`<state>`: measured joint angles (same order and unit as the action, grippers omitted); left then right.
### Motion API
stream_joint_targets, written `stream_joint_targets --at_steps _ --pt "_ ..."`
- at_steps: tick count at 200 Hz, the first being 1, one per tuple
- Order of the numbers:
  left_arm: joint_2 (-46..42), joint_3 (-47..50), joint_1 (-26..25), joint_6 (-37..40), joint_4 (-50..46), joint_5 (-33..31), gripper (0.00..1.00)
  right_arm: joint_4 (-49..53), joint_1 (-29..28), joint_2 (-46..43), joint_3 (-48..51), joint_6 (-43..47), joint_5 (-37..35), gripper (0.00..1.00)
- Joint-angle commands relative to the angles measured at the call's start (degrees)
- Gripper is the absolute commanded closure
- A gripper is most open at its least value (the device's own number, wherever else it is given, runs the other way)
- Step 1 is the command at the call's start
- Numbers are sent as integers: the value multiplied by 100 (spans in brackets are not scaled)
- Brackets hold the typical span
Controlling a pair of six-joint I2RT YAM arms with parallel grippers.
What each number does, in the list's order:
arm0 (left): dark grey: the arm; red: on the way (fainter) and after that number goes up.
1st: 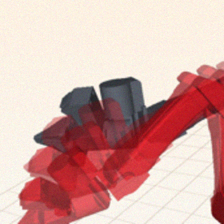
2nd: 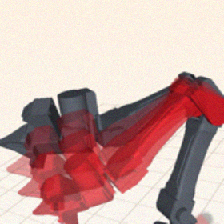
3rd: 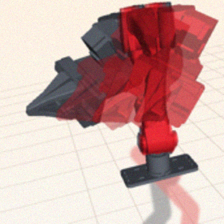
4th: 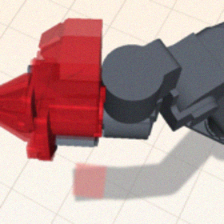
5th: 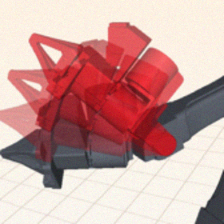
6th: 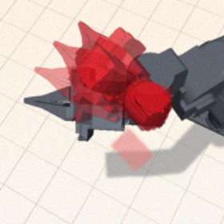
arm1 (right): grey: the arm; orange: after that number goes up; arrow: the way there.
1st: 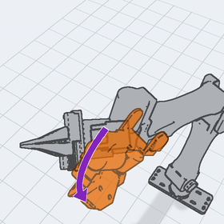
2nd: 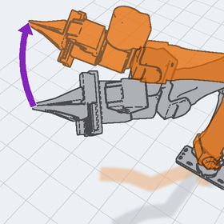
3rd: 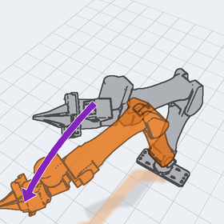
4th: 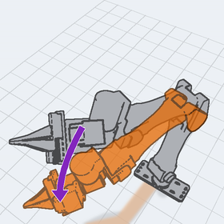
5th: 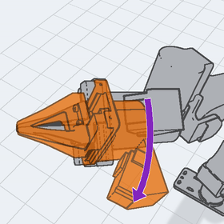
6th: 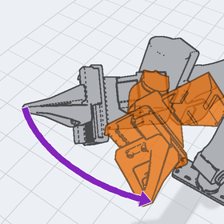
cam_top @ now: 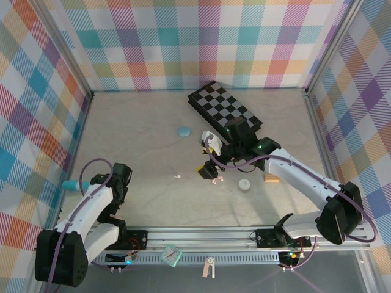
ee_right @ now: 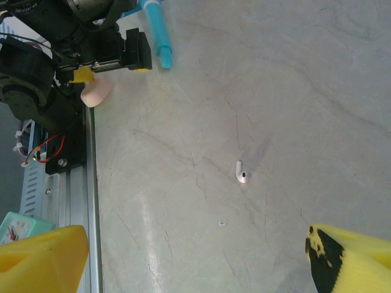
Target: Insert the wireless bluetooth earbuds into the charging case
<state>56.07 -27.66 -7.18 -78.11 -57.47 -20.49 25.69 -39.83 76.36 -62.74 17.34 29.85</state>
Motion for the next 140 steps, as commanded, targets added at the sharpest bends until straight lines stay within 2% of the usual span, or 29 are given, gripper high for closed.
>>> stream_joint_targets --at_steps 1,13,32,53,94,113,140 --pt "-4 27 96 -567 -761 999 0 143 -41 89 -177 15 -12 8" --pt "-24 -38 211 -494 -826 940 0 168 -41 114 -178 21 -27 9" --pt "-10 150 476 -377 -495 1351 0 176 -39 116 -151 63 -68 9" --pt "124 331 491 -389 -103 1673 0 198 -37 145 -162 89 -162 9" --pt "314 -93 489 -85 9 1687 0 88 -41 185 -81 37 -172 9" --pt "446 -294 371 -21 269 1907 0 50 -41 217 -80 41 -190 9" --pt "868 -794 -177 -70 384 1820 0 -3 -41 186 -36 59 -241 8"
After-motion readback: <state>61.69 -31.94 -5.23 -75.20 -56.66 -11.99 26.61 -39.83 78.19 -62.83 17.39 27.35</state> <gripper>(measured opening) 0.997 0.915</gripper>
